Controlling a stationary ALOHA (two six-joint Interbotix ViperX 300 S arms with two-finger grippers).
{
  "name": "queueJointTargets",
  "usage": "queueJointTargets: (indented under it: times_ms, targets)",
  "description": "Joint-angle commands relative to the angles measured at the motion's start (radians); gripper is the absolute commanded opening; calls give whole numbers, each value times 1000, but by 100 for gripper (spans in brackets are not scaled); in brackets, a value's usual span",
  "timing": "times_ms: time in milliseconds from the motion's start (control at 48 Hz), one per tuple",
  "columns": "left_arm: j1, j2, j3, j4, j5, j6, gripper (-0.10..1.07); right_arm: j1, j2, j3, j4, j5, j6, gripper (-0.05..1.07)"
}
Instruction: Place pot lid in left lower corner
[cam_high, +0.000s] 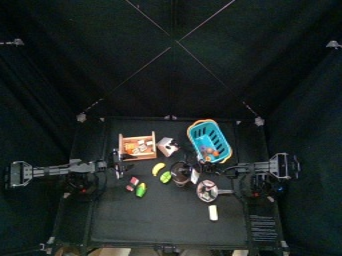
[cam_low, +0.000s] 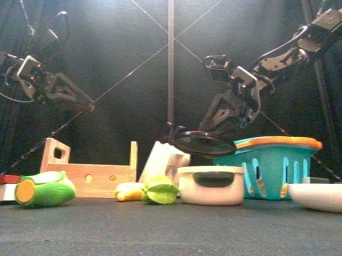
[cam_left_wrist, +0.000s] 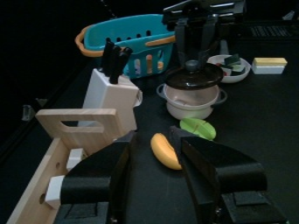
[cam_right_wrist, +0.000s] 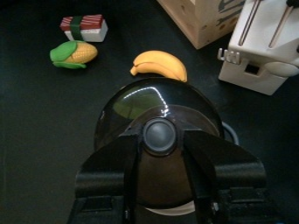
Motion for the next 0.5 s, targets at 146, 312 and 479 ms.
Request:
queueJointTargets:
  times_ms: [146,312,479]
  targets:
    - [2,3,-11,-2,-8,2,77,32,-9,-72,-2,-12,-3,64]
    - [3,2,-11,-2,-11,2,77,112,87,-186,-23,-20,-6,64]
    - [18,0,-12,-8,-11,0,77,193,215,-331,-107,-12,-3,64]
